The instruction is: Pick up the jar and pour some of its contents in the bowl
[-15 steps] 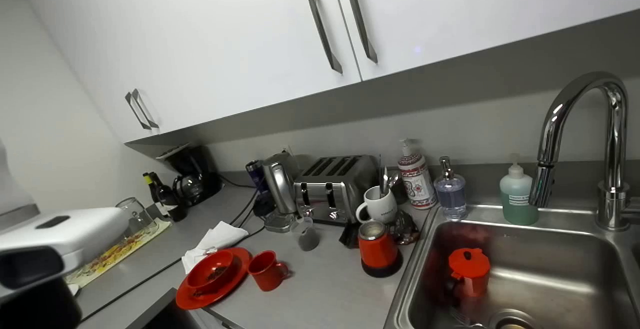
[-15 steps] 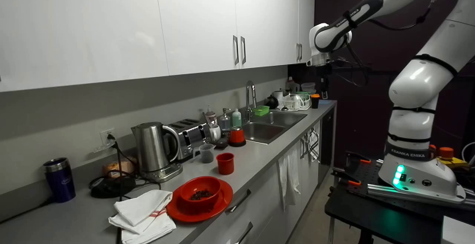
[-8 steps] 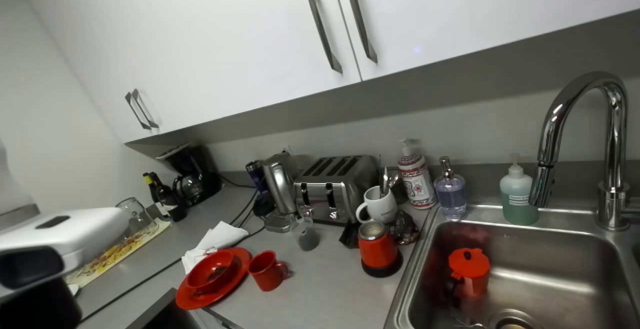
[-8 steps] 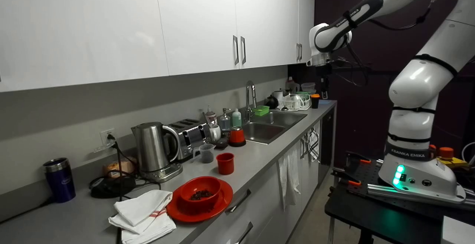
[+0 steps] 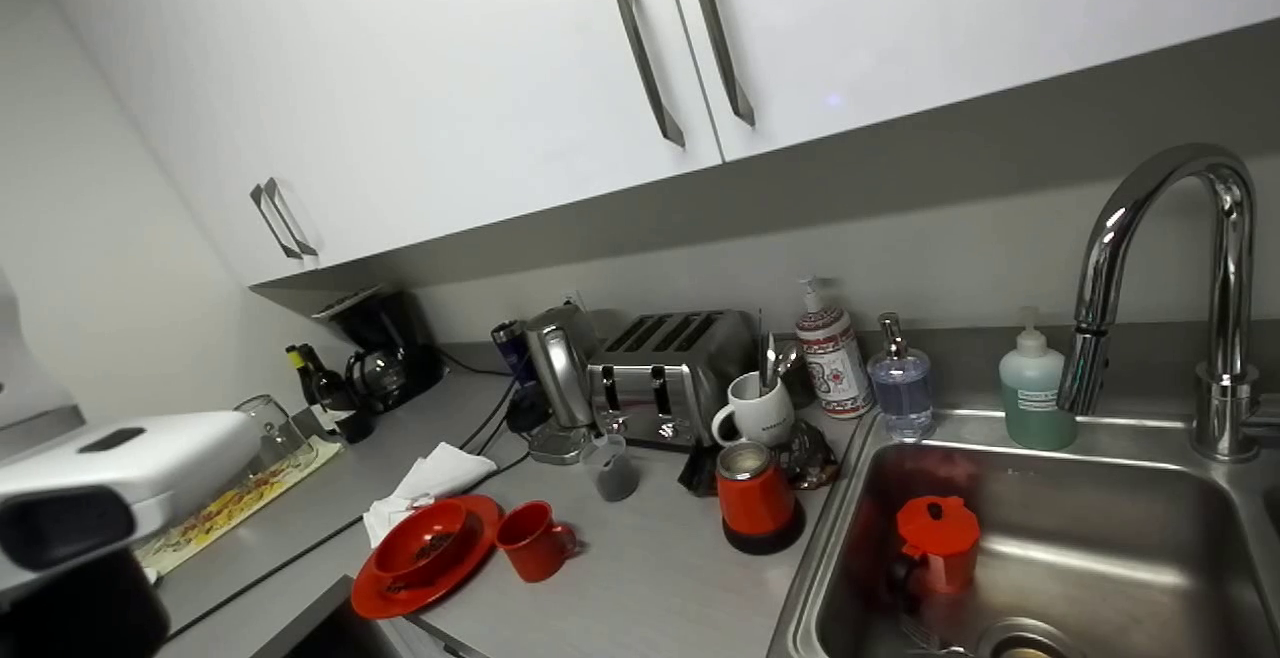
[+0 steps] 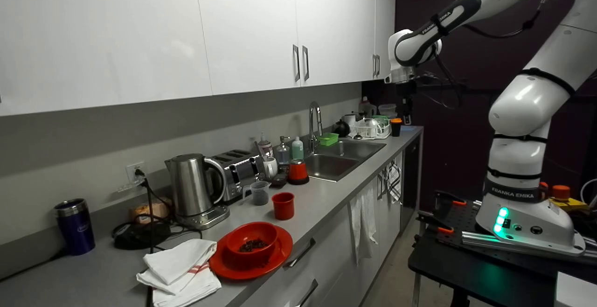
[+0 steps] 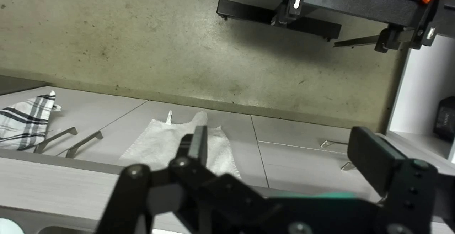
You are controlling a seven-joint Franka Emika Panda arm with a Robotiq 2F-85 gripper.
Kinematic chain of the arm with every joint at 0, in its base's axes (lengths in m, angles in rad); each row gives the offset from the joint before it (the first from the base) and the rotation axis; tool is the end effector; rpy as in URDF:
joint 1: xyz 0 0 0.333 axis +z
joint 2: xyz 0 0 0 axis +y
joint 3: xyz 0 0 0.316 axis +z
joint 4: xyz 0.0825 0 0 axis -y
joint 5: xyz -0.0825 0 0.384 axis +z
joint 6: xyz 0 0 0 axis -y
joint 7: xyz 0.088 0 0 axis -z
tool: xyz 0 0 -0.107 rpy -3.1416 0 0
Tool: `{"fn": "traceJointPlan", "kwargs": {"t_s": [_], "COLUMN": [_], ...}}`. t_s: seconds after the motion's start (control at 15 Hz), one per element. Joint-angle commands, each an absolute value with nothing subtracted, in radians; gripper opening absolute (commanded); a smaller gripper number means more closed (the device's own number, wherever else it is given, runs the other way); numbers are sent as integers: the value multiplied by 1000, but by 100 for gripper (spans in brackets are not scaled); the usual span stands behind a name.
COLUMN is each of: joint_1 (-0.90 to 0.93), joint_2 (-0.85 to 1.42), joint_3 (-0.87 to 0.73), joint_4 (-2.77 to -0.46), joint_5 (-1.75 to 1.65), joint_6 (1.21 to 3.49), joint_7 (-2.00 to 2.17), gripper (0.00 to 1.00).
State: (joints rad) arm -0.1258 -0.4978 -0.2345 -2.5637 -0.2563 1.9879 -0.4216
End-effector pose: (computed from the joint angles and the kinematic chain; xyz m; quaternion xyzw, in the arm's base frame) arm 0.3509 -0.1485 0.4217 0.9920 0.1035 -0.0601 0.0399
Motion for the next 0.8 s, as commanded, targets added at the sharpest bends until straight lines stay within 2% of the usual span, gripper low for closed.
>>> {"fn": "traceJointPlan", "kwargs": {"t_s": [0.0, 0.73], "joint_1": [-99, 47], "joint_2": [-436, -191], "joint_3": [-201, -29], "joint_4": [-2530, -2310], "joint_5": [-253, -249], "joint_6": [2027, 2287], "joint_7": [-403, -411], "gripper": [100, 100]}}
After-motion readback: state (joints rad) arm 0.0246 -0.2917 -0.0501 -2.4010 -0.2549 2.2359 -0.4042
